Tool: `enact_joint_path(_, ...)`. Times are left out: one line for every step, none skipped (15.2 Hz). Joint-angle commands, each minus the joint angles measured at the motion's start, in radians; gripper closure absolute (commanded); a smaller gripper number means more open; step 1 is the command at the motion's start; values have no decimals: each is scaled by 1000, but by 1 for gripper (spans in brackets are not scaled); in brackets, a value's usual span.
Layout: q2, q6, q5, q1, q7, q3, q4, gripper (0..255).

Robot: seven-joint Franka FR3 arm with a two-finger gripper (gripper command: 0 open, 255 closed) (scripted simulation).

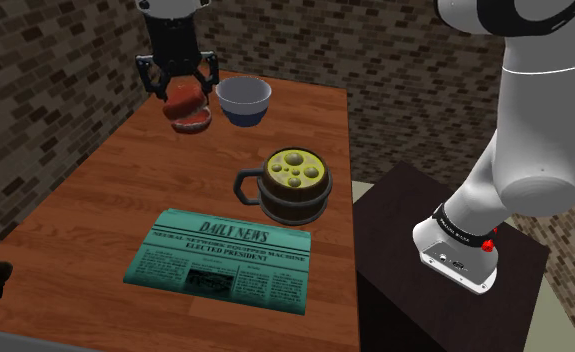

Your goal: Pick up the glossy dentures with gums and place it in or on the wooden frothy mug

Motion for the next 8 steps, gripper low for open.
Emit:
enact_joint_path(-54, 21, 18, -20, -5, 6, -73, 255)
enact_joint_path(-107, 47, 36, -41, -11, 12, -149, 255)
enact_joint_path(-157, 70, 55, -59, -19, 17, -219, 255)
enact_joint_path(-206, 90, 74, -75, -29, 21, -285, 255)
enact_joint_path(-254, 108, 94, -90, -40, 24, -347, 255)
enact_joint_path(-301, 125, 114, -103, -52, 26, -407, 255)
enact_joint_path(-347, 139, 135, -114, -65, 26, -463, 255)
enact_joint_path(-393, 151, 156, -124, -79, 26, -517, 255)
